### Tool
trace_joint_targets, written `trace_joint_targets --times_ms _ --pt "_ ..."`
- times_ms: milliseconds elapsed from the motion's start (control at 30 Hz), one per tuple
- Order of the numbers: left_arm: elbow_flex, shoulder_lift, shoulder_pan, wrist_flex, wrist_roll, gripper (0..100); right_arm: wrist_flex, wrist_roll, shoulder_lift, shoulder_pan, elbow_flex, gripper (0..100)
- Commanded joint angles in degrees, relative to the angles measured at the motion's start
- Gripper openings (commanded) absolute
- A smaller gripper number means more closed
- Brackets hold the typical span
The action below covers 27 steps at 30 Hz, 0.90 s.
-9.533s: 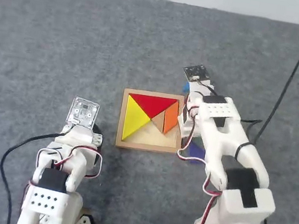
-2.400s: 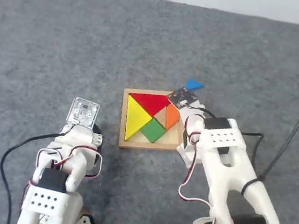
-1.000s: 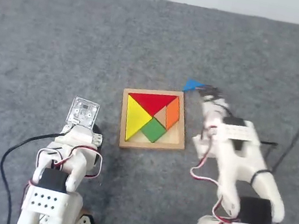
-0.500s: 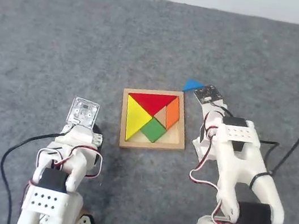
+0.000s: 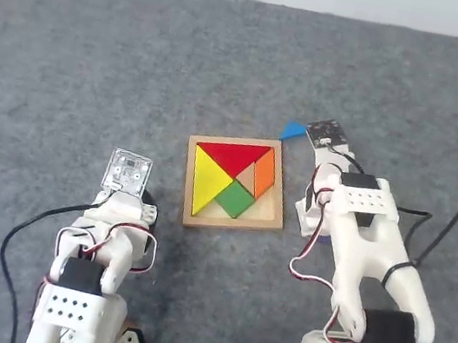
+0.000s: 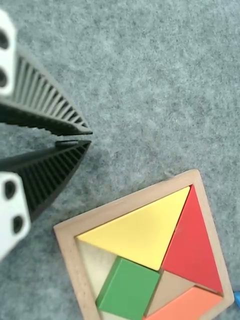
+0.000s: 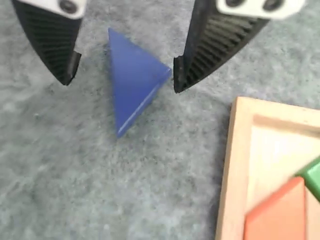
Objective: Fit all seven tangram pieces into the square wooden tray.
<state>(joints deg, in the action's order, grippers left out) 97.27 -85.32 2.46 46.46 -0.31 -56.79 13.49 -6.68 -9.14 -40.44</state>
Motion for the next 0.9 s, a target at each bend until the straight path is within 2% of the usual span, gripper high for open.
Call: trace_joint_targets --times_ms 0,333,733,867 --pt "-0.48 -0.70 0.18 0.26 0.35 2 -0.48 -1.41 -2.33 -0.31 2.81 25.2" --pt "-0.48 -0.70 0.18 0.26 0.35 2 -0.31 -1.14 4.18 -0.22 1.05 23.7" --pt "-0.48 -0.70 0.18 0.26 0.35 2 -0.31 -0.09 4.88 -0.04 1.05 23.2" --pt "-0.48 -0.70 0.18 0.26 0.35 2 -0.48 -0.09 4.88 -0.04 0.97 15.8"
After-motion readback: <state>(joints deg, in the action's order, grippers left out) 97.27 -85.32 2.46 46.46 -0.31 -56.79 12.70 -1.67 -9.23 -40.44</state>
